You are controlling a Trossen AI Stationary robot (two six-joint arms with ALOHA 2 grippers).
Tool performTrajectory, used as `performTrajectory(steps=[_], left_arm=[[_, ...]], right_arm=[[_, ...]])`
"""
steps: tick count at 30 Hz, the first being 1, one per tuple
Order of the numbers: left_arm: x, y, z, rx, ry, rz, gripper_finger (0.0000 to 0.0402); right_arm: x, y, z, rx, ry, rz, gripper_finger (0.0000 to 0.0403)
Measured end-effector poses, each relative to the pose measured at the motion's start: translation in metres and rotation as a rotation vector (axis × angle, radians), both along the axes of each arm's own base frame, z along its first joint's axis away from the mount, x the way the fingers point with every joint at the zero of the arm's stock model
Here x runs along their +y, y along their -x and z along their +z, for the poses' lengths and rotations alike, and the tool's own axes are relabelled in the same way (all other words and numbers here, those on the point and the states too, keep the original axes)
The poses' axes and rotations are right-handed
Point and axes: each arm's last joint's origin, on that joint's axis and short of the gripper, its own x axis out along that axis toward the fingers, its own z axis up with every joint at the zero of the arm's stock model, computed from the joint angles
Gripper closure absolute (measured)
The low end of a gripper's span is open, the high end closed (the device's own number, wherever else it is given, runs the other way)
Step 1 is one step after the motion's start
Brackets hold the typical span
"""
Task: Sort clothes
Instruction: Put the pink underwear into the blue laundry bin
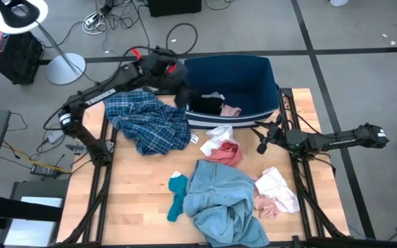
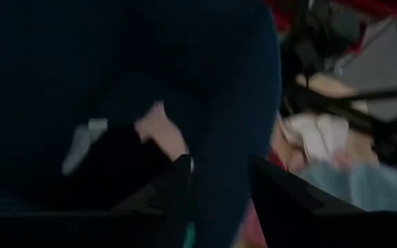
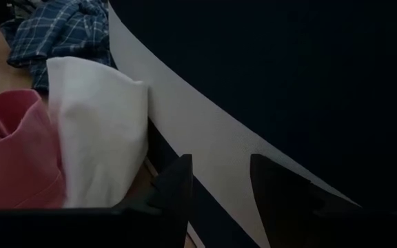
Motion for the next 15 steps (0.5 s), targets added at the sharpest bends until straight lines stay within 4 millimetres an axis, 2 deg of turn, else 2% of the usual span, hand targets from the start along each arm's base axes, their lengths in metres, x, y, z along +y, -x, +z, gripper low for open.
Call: performTrajectory(steps=[4, 10, 13, 15], left_arm=[[-0.016, 0.024, 0.005, 0.087, 0.036, -0.01, 0.0251], [-0.051, 0.048, 0.022, 0.106, -0.061, -0.009, 0.0251], [-0.067, 0.063, 0.024, 0.081, -0.111, -0.004, 0.0251], [-0.077, 0.075, 0.018, 0.078, -0.124, -0.013, 0.0251]], right_arm=[[0.0, 0.0, 0.0, 0.0, 0.0, 0.001, 0.0255], [0.0, 0.0, 0.0, 0.0, 0.0, 0.0, 0.0255], [0.0, 0.0, 0.0, 0.001, 0.0, 0.001, 0.0255], [0.0, 0.0, 0.0, 0.0, 0.0, 0.001, 0.0255]])
